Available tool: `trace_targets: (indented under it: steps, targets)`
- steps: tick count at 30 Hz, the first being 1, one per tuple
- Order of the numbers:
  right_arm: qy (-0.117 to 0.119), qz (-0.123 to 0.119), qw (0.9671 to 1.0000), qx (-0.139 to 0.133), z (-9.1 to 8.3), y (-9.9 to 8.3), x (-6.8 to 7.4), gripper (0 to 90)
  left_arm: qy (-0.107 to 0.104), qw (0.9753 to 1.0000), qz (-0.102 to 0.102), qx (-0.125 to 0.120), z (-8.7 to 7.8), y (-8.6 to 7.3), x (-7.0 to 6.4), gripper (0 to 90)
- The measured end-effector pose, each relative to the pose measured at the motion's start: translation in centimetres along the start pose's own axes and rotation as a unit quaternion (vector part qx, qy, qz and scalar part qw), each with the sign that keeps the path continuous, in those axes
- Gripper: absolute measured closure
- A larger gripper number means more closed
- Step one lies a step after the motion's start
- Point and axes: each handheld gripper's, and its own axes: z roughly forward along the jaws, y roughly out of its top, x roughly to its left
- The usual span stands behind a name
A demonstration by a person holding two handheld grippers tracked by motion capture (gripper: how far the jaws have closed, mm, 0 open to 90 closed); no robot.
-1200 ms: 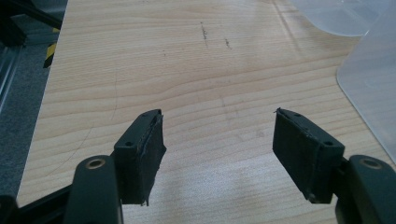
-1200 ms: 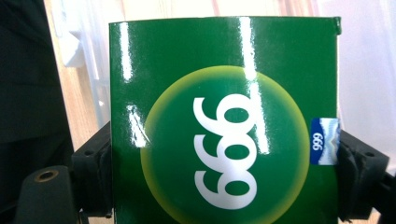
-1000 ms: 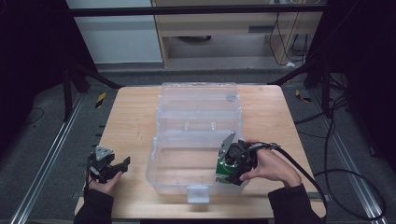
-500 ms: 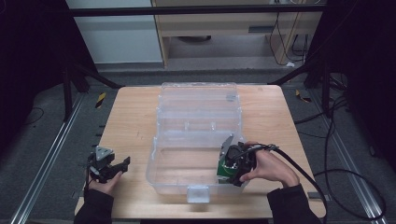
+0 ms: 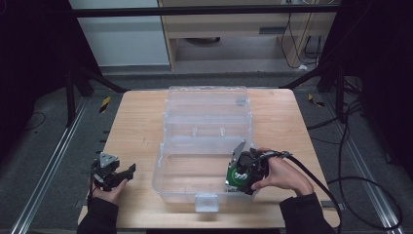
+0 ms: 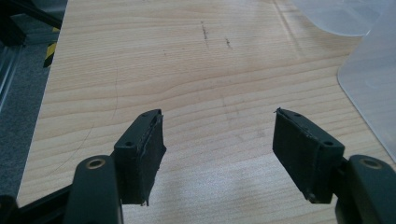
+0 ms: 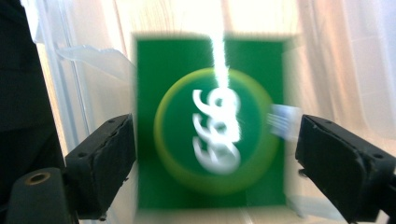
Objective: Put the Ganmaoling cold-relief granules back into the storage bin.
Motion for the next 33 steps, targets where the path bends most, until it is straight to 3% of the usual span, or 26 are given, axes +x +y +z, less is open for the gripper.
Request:
trace_targets:
  steps: [7, 10, 18, 20, 22, 28, 31, 33]
  targets:
    - [-0.015, 0.010, 0.9992, -0.036, -2.1, -0.5, 0.2, 13.2, 0.000, 1.0000, 0.000, 0.000, 0.0, 0.0, 0.0, 33.0]
    - [-0.022, 0.029, 0.9979, -0.053, -2.9, -0.8, 0.3, 11.3, 0.000, 1.0000, 0.000, 0.000, 0.0, 0.0, 0.0, 33.0]
    - [-0.058, 0.066, 0.9901, -0.110, -5.1, -2.8, 0.5, 7.1, 0.001, 1.0000, 0.000, 0.000, 0.0, 0.0, 0.0, 33.0]
    - [-0.067, 0.075, 0.9863, -0.131, -5.5, -3.4, 0.5, 5.5, 0.001, 1.0000, 0.000, 0.000, 0.0, 0.0, 0.0, 33.0]
    - [-0.082, 0.092, 0.9801, -0.156, -6.0, -4.2, 0.6, 4.5, 0.001, 1.0000, 0.000, 0.001, 0.0, 0.0, 0.0, 33.0]
    - [-0.111, 0.141, 0.9652, -0.190, -6.3, -6.7, 0.8, 2.2, 0.001, 1.0000, 0.000, 0.001, 0.0, 0.0, 0.0, 33.0]
    - [-0.124, 0.169, 0.9561, -0.206, -6.0, -7.9, 0.7, 1.7, 0.002, 1.0000, 0.000, 0.001, 0.0, 0.0, 0.0, 33.0]
    - [-0.134, 0.193, 0.9476, -0.217, -5.7, -8.6, 0.7, 1.7, 0.002, 1.0000, 0.000, 0.001, 0.0, 0.0, 0.0, 33.0]
